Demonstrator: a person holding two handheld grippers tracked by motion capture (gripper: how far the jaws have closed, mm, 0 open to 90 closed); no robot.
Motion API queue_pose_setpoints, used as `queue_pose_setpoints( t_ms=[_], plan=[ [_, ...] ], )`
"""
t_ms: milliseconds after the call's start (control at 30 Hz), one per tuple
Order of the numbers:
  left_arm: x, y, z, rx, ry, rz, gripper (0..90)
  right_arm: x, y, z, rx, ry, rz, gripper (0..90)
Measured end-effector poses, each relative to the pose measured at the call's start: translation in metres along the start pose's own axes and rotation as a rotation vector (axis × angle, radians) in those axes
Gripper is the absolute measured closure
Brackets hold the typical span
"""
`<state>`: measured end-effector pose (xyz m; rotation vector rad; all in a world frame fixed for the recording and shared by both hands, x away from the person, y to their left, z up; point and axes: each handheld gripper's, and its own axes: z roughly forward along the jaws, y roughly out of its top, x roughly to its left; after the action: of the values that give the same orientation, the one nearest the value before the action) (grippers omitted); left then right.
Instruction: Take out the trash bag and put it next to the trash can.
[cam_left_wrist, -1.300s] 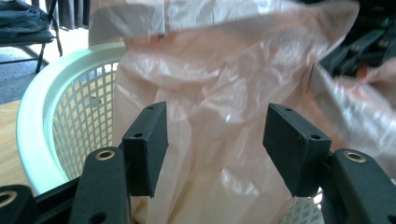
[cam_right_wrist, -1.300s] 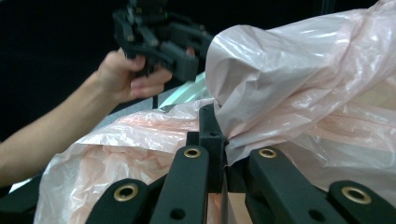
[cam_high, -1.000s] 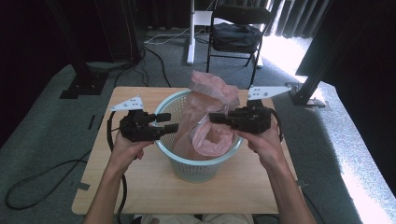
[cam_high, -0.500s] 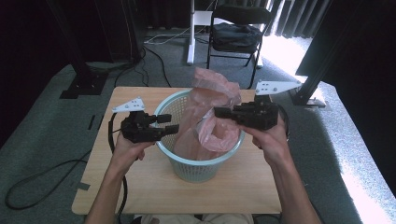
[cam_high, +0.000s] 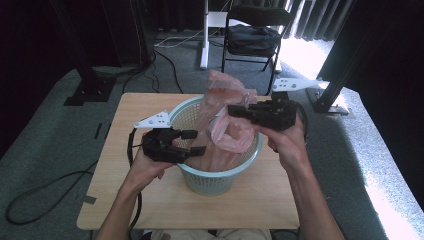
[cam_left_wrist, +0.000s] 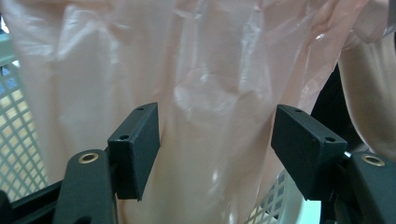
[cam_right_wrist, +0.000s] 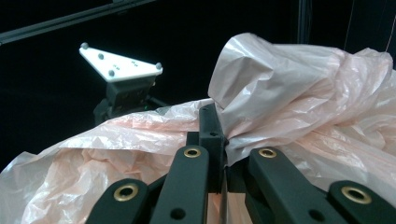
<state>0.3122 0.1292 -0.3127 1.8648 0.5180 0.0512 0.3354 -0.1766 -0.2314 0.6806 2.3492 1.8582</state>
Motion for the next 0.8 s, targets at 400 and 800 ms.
queue_pose_setpoints(
  t_ms=[400,800],
  plan=[
    [-0.011,0.014,0.01,0.033,0.108,0.048,84.5,0.004,0.005,-0.002,-0.054,0.011,0.014,88.9],
    [-0.002,0.02,-0.013,-0.136,0.106,-0.043,89.9,0.0,-0.033,0.001,0.092,-0.039,-0.02,88.9]
  ],
)
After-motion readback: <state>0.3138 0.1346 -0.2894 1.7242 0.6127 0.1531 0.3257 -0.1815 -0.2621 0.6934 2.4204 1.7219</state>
